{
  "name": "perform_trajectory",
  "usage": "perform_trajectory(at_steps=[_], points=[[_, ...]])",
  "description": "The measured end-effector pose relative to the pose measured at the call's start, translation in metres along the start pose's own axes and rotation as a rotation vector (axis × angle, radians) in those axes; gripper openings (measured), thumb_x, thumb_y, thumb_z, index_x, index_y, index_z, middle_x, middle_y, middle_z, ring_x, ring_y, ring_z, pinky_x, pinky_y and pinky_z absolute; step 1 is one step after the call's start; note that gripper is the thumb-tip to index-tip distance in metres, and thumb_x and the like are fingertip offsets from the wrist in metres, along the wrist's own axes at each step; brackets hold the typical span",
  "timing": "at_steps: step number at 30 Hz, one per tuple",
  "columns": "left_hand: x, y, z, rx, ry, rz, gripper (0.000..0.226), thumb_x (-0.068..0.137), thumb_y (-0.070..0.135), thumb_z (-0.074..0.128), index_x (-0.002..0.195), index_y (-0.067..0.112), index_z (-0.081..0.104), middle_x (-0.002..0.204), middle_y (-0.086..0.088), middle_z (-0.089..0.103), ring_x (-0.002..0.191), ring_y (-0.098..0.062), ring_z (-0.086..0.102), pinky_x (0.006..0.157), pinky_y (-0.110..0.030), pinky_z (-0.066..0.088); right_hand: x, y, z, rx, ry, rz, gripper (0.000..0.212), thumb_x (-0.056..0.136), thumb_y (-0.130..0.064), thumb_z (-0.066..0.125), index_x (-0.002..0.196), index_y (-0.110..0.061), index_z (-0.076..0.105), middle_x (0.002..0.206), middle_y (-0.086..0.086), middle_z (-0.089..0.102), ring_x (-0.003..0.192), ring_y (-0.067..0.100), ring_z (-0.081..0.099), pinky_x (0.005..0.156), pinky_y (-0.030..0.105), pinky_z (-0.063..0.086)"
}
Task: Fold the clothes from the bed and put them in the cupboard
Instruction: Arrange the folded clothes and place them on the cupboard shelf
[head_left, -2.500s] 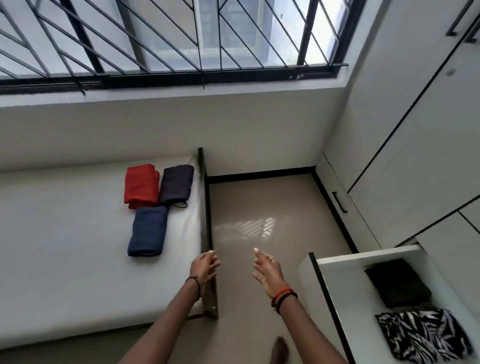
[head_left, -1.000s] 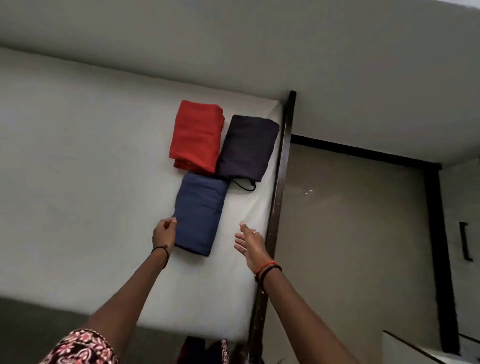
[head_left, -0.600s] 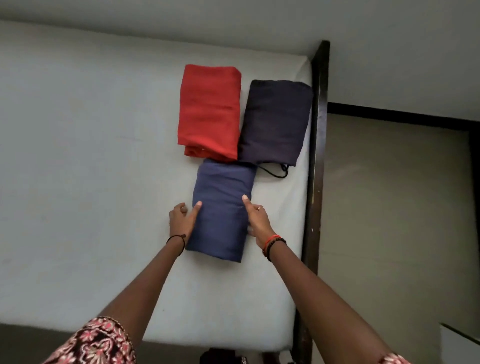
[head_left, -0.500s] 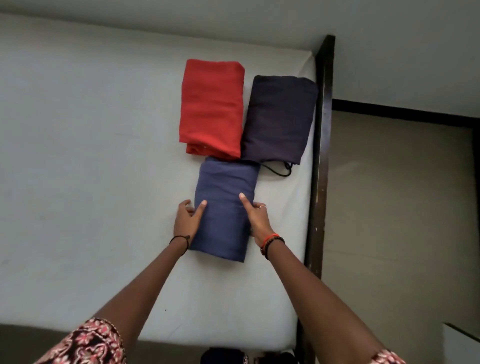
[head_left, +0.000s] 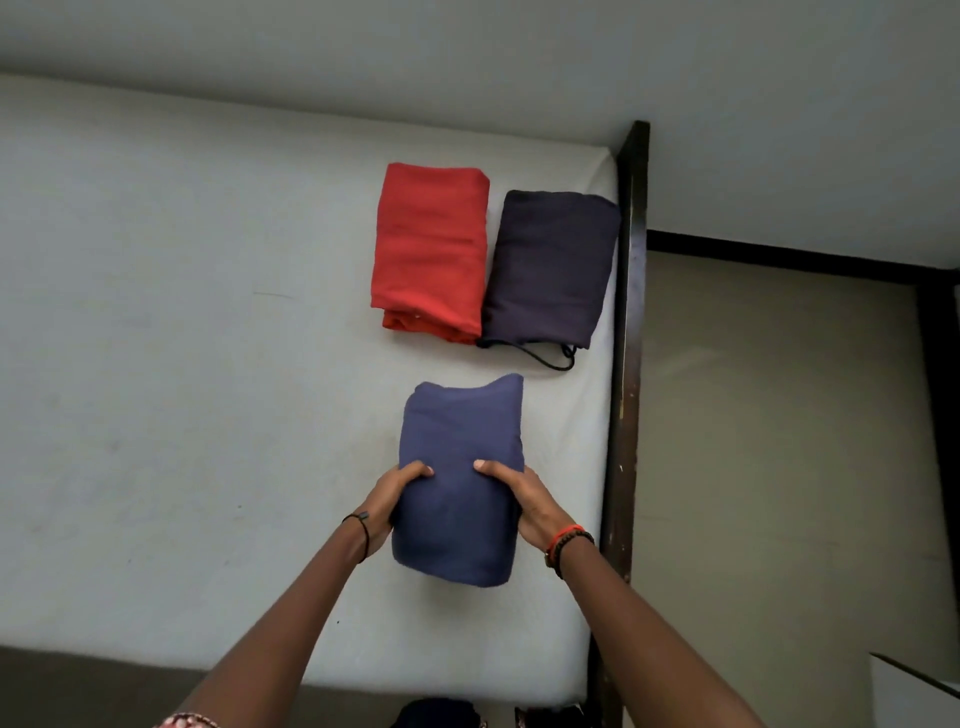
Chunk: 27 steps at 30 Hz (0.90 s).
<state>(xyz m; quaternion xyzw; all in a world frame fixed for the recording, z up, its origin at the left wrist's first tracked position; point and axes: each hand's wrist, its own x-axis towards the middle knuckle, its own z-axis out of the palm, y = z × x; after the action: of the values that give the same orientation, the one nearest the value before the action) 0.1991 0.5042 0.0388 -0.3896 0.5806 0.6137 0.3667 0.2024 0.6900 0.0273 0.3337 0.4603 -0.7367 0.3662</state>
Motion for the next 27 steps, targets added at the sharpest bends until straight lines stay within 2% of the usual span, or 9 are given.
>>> perform_trajectory(at_steps=[3,6,10,12,15,18,20,23,27], points=[[-0.039,-0.004,0.015,0.014,-0.124,-0.01,0.051,0.067,0.036,0.071,0.115,0.021,0.061,0.105,0.0,0.072,0.1,-0.02,0.064,0.075,-0.031,0.048,-0.036,0.001,-0.017,-0.005,-0.058,0.035,0.047,0.079,-0.022,0.074,0.123,-0.014,0.06,0.117,0.005,0.068,0.11,0.023,0.064,0.1,0.04,0.048],[-0.07,-0.009,0.034,0.02,-0.173,-0.037,0.047,0.07,0.029,0.072,0.114,0.017,0.062,0.105,-0.002,0.072,0.097,-0.021,0.065,0.071,-0.029,0.048,-0.07,0.0,-0.031,-0.037,-0.048,0.028,0.05,0.078,-0.026,0.076,0.124,-0.013,0.06,0.117,0.005,0.069,0.109,0.023,0.064,0.099,0.039,0.049],[-0.121,-0.01,0.075,0.006,-0.202,-0.016,0.044,0.058,0.027,0.065,0.098,0.008,0.066,0.095,-0.009,0.072,0.088,-0.024,0.062,0.076,-0.032,0.047,-0.13,-0.01,-0.052,-0.018,-0.029,0.009,0.048,0.075,-0.024,0.078,0.119,-0.012,0.064,0.113,0.005,0.07,0.104,0.022,0.067,0.09,0.034,0.05],[-0.155,-0.006,0.101,-0.001,-0.22,0.021,0.039,0.057,0.025,0.064,0.092,0.007,0.066,0.09,-0.011,0.07,0.084,-0.025,0.061,0.078,-0.033,0.046,-0.167,-0.019,-0.066,0.009,-0.02,-0.027,0.052,0.07,-0.026,0.082,0.117,-0.011,0.066,0.113,0.007,0.07,0.104,0.023,0.067,0.095,0.037,0.049],[-0.202,0.002,0.142,0.011,-0.272,0.09,0.018,0.057,0.023,0.063,0.07,0.011,0.065,0.073,-0.008,0.068,0.069,-0.021,0.06,0.071,-0.031,0.044,-0.219,-0.032,-0.087,0.055,-0.019,-0.102,0.059,0.064,-0.027,0.083,0.118,-0.009,0.066,0.117,0.011,0.068,0.109,0.026,0.064,0.103,0.041,0.044],[-0.246,0.011,0.187,0.067,-0.346,0.147,0.011,0.051,0.024,0.067,0.056,0.015,0.063,0.065,-0.006,0.063,0.061,-0.018,0.056,0.07,-0.031,0.043,-0.276,-0.043,-0.116,0.098,0.01,-0.169,0.059,0.064,-0.027,0.082,0.117,-0.006,0.067,0.118,0.013,0.067,0.11,0.028,0.064,0.103,0.041,0.044],[-0.261,0.014,0.207,0.113,-0.39,0.161,0.021,0.045,0.029,0.071,0.058,0.014,0.063,0.066,-0.008,0.061,0.064,-0.018,0.055,0.073,-0.032,0.044,-0.304,-0.047,-0.129,0.144,0.015,-0.195,0.053,0.068,-0.027,0.079,0.116,-0.006,0.068,0.118,0.014,0.067,0.109,0.029,0.064,0.099,0.04,0.046],[-0.291,0.018,0.243,0.199,-0.441,0.182,0.016,0.065,0.024,0.067,0.067,0.009,0.062,0.07,-0.011,0.059,0.069,-0.02,0.055,0.072,-0.033,0.046,-0.356,-0.048,-0.156,0.226,0.016,-0.235,0.043,0.078,-0.028,0.074,0.115,-0.006,0.069,0.119,0.015,0.066,0.109,0.03,0.064,0.094,0.038,0.048],[-0.318,0.016,0.282,0.271,-0.543,0.261,0.014,0.066,0.019,0.066,0.072,0.008,0.061,0.072,-0.009,0.059,0.073,-0.017,0.056,0.077,-0.029,0.046,-0.407,-0.037,-0.179,0.241,0.067,-0.278,0.054,0.073,-0.039,0.077,0.119,-0.011,0.067,0.12,0.013,0.066,0.113,0.029,0.061,0.098,0.039,0.046]])
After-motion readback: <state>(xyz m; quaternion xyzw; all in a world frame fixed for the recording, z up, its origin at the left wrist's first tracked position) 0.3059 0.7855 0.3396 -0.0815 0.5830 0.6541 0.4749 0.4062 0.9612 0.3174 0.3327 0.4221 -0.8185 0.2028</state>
